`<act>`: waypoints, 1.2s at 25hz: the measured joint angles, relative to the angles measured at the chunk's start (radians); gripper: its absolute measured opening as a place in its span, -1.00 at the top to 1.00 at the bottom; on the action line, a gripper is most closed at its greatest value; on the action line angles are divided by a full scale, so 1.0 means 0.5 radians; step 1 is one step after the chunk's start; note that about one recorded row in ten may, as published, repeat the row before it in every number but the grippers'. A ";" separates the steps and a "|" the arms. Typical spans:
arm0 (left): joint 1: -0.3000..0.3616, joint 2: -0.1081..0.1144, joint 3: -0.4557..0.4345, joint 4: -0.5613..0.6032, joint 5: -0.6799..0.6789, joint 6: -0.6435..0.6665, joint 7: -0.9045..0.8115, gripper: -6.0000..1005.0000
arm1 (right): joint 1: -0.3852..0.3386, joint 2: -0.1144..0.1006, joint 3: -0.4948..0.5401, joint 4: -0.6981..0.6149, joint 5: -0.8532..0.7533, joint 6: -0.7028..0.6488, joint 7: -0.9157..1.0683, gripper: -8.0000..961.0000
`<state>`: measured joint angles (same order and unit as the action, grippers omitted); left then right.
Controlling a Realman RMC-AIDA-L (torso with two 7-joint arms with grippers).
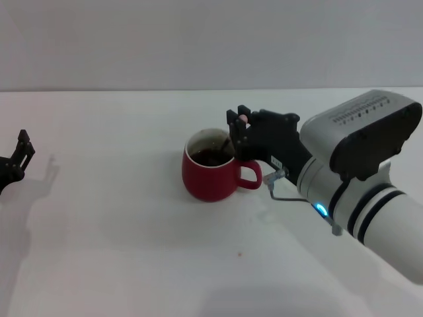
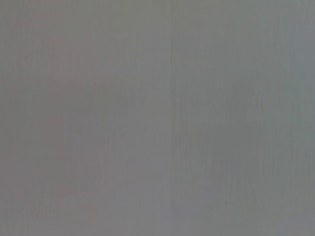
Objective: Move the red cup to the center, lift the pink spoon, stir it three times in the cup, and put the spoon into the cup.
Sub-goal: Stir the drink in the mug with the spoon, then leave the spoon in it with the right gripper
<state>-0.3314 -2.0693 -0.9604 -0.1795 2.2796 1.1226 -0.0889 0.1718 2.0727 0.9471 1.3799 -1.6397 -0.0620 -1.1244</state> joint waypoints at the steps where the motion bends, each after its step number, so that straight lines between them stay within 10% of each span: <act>1: 0.000 0.000 0.000 0.000 0.000 0.000 0.000 -0.68 | -0.012 0.001 -0.008 0.010 0.000 0.008 -0.001 0.71; 30: 0.000 -0.004 0.006 -0.028 0.012 0.000 0.000 -0.68 | 0.201 0.002 0.048 -0.188 0.033 0.014 0.005 0.71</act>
<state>-0.3313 -2.0713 -0.9571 -0.1936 2.2856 1.1229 -0.0889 0.2724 2.0740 0.9711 1.2859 -1.6231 -0.0550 -1.1219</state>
